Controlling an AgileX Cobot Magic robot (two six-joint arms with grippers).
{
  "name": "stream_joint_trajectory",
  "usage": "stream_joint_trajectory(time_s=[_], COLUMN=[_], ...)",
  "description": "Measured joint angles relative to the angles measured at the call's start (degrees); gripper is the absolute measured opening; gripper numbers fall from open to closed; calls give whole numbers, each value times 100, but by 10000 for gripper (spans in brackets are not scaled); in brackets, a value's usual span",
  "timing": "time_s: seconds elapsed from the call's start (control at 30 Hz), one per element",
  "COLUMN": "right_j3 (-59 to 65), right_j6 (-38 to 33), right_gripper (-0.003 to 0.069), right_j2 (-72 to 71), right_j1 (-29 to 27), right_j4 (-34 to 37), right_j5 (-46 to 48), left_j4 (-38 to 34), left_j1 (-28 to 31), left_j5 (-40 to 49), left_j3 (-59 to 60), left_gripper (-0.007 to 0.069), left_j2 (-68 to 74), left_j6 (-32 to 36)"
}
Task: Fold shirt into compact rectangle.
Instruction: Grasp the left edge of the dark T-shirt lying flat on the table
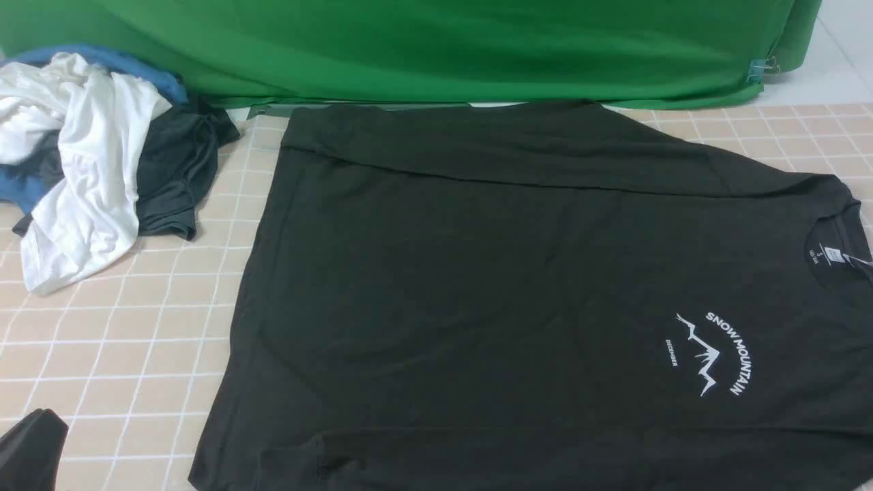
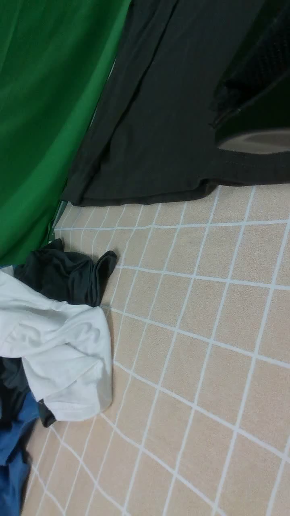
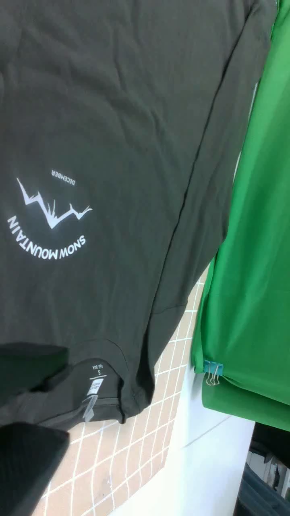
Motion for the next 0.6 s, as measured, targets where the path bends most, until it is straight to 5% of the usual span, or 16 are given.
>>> stream_joint_trajectory(time_s=[0.6], right_j3=[0], right_j6=[0], right_gripper=[240], right_j2=[0], right_j1=[0], right_j4=[0], right_j5=[0], left_j4=[-35], left_j1=[0], left_j5=[0], left_j3=[0], left_gripper=[17], left_j2=[0], left_j6=[0])
